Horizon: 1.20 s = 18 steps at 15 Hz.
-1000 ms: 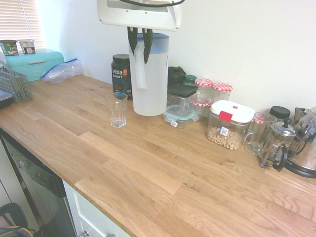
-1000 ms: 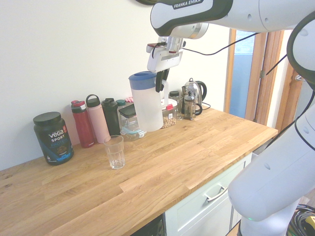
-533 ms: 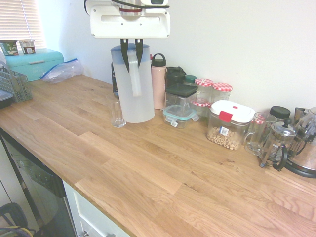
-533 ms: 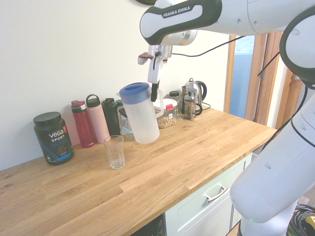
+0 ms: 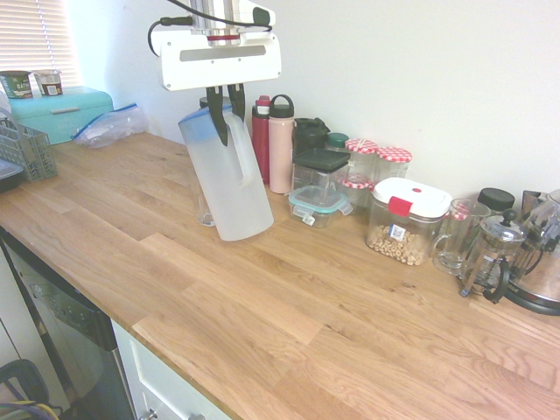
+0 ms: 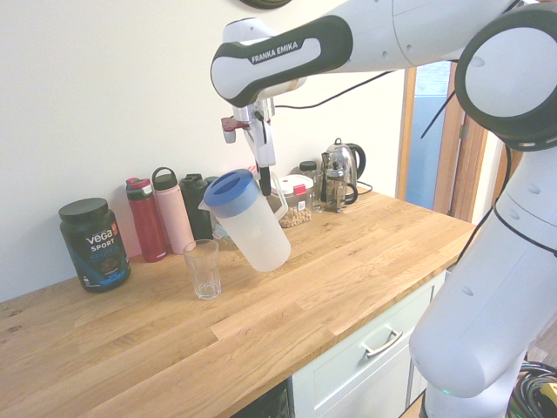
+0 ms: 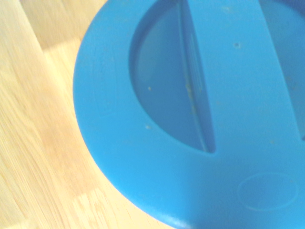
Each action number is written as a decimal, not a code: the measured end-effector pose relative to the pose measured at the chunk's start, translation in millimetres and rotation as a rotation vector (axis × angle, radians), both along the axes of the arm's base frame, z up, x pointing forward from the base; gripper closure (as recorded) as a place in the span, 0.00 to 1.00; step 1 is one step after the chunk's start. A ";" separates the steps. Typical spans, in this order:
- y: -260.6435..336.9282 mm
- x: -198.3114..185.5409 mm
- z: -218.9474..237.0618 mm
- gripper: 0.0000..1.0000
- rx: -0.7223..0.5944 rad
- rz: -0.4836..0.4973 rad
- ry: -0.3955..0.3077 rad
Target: Pour me some water
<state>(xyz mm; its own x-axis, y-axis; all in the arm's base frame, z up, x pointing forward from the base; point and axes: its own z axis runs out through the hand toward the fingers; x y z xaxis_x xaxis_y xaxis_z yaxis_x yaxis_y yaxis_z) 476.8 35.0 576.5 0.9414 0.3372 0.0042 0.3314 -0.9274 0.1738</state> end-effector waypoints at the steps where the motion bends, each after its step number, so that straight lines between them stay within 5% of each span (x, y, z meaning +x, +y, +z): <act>1: 3.7 2.7 -2.2 1.00 -0.019 0.009 0.003; 8: 35.4 30.3 -19.0 1.00 -0.273 0.030 0.017; 18: 65.3 47.8 -30.6 1.00 -0.453 0.042 0.044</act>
<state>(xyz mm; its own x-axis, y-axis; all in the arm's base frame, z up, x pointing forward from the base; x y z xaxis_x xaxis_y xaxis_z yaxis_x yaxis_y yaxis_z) 524.7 100.3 546.0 0.9227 0.3337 -0.1928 0.3836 -0.7465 0.5437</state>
